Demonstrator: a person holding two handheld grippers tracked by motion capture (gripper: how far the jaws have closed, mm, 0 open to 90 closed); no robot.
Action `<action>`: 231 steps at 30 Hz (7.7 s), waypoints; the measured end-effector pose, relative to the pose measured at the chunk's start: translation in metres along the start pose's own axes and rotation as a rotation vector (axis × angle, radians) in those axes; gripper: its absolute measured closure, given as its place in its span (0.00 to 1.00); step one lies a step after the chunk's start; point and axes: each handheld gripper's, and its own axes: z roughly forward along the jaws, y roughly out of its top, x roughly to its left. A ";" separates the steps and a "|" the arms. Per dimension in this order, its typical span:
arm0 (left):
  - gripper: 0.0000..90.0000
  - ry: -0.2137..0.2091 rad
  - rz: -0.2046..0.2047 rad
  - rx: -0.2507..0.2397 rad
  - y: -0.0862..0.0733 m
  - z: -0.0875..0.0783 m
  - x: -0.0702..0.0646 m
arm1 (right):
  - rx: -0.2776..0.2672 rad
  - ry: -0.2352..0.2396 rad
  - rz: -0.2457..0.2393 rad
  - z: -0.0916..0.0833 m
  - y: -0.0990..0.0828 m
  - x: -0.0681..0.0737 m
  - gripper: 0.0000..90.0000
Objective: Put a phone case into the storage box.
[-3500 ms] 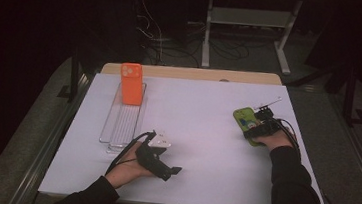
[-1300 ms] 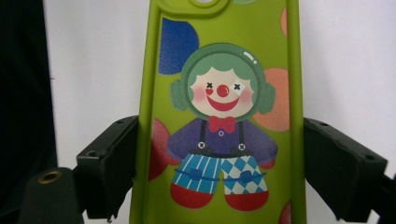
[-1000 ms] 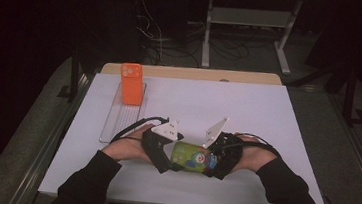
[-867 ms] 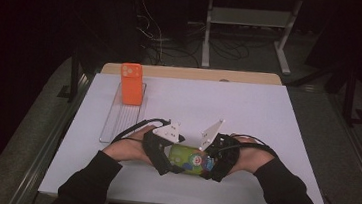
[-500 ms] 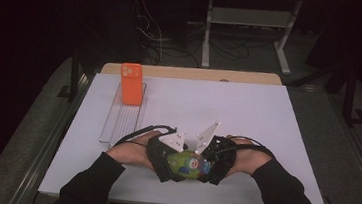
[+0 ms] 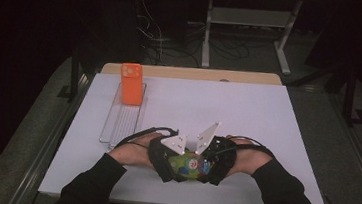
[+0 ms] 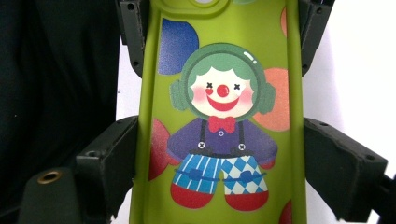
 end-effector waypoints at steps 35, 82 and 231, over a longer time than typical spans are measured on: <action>0.17 0.357 -0.337 -0.025 -0.008 -0.014 0.022 | -0.311 -0.281 0.625 -0.013 -0.076 -0.025 0.00; 0.17 0.389 -0.473 -0.004 -0.015 -0.011 0.029 | -0.139 -0.781 0.163 0.032 -0.053 0.013 0.00; 0.00 0.368 -0.568 -0.376 0.021 -0.024 0.066 | -0.539 -0.443 0.716 0.023 -0.048 -0.008 0.84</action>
